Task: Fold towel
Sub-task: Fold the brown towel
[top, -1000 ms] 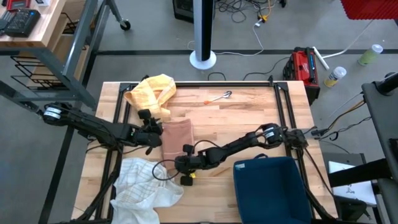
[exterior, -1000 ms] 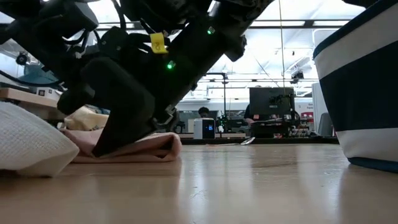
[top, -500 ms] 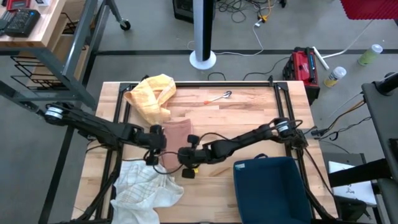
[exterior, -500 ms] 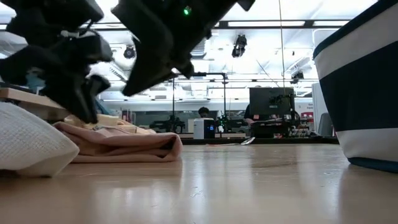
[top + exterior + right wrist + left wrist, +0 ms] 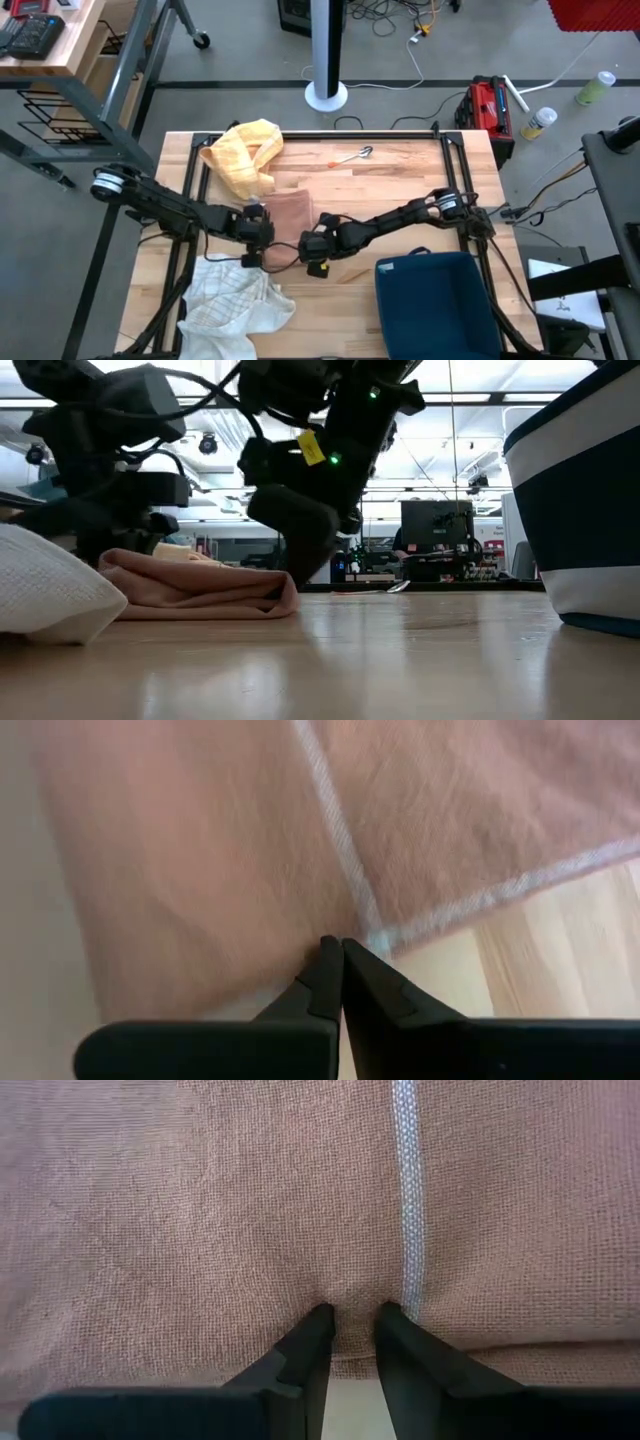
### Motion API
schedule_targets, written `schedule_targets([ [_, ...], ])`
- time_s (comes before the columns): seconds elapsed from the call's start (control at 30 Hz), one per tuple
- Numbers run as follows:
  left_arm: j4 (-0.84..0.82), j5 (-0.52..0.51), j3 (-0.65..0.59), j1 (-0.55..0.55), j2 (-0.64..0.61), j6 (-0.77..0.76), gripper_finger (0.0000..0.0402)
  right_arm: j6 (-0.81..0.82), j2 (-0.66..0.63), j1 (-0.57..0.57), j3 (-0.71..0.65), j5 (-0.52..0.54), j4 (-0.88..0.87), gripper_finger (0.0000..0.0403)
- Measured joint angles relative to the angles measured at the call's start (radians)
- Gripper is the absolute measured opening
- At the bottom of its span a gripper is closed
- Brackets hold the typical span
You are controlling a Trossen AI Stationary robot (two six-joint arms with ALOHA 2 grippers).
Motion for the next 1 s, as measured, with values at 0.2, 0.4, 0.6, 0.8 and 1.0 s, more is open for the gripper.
schedule_targets([
  [0.2,-0.051,-0.088,0.066,0.002,-0.065,0.035,0.0075,0.042,-0.012,-0.001,-0.026,0.036,-0.121,0.0002],
  [0.4,-0.239,-0.061,0.138,-0.001,-0.134,-0.041,0.0075,0.069,-0.071,-0.003,-0.043,0.060,-0.169,0.0001],
  [0.6,-0.007,0.131,0.124,-0.022,-0.160,-0.064,0.0075,0.067,-0.150,0.010,-0.072,0.038,-0.066,0.0002],
  [0.8,0.265,0.243,0.082,-0.045,-0.093,-0.044,0.0075,0.047,-0.194,0.040,-0.201,-0.123,0.207,0.0002],
  [1.0,0.299,0.247,0.056,-0.049,0.009,-0.068,0.0074,0.122,-0.192,0.041,-0.335,-0.193,0.382,0.0002],
])
